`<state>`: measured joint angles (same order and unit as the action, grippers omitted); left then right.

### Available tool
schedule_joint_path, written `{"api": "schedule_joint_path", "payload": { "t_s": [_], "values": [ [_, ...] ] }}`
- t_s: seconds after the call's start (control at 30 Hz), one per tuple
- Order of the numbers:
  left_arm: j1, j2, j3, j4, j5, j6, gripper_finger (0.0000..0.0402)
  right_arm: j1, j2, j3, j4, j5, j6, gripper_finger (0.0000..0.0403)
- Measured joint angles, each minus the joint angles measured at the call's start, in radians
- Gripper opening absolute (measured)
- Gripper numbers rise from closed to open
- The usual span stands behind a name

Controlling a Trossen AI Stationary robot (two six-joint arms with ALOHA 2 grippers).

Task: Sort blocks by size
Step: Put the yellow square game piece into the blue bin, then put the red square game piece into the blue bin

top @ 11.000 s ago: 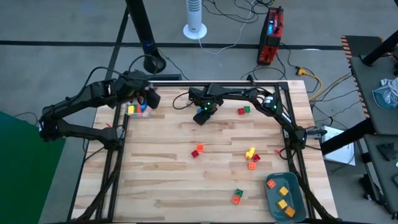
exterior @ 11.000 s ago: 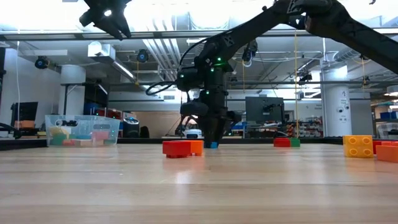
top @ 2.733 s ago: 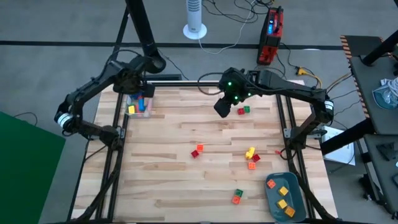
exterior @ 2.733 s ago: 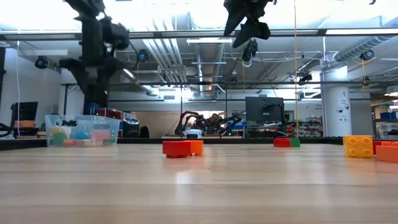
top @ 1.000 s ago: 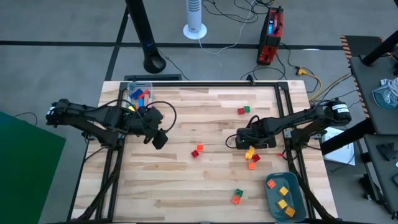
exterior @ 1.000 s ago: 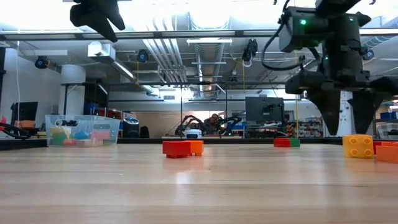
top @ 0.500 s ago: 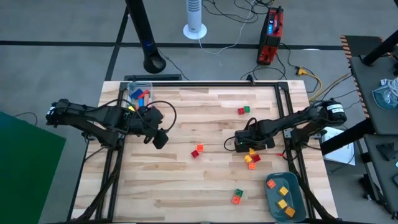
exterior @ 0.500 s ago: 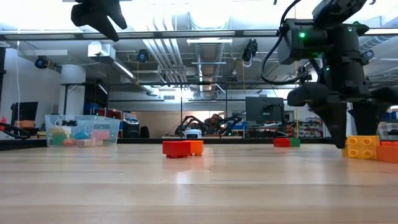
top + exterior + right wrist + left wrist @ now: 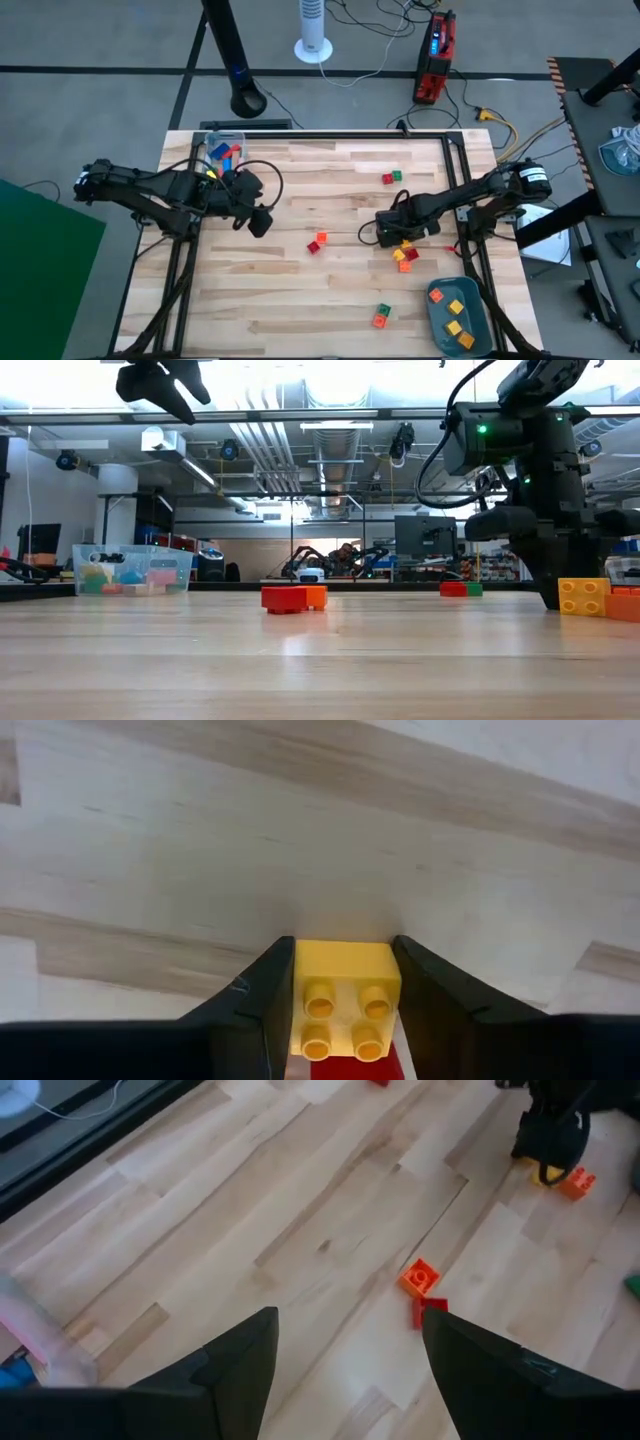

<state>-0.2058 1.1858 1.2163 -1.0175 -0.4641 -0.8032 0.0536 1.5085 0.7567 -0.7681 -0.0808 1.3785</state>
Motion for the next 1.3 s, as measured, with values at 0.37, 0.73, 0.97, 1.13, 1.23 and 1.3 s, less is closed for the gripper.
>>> {"api": "schedule_joint_path", "payload": {
  "t_s": [0.37, 0.73, 0.97, 1.13, 1.23, 1.3],
  "values": [
    [0.000, 0.000, 0.000, 0.062, -0.026, 0.022, 0.0235, 0.123, -0.257, 0.115, -0.087, -0.024, -0.083, 0.0134],
    [0.000, 0.000, 0.000, 0.073, -0.025, 0.047, 0.0235, 0.626, -0.331, 0.192, -0.109, -0.166, 0.209, 0.0145],
    [0.000, 0.000, 0.000, 0.084, -0.025, 0.051, 0.0235, 0.786, -0.262, 0.188, -0.226, -0.272, 0.315, 0.0190],
    [0.001, 0.000, 0.000, 0.089, -0.002, 0.058, 0.0235, 0.769, -0.271, 0.188, -0.217, -0.250, 0.312, 0.0224],
    [0.000, 0.005, 0.000, 0.107, 0.043, 0.078, 0.0235, 0.721, -0.291, 0.194, -0.221, -0.183, 0.263, 0.0241],
    [0.000, 0.015, 0.000, 0.122, 0.082, 0.091, 0.0235, 0.666, -0.296, 0.203, -0.222, -0.106, 0.205, 0.0250]
  ]
}}
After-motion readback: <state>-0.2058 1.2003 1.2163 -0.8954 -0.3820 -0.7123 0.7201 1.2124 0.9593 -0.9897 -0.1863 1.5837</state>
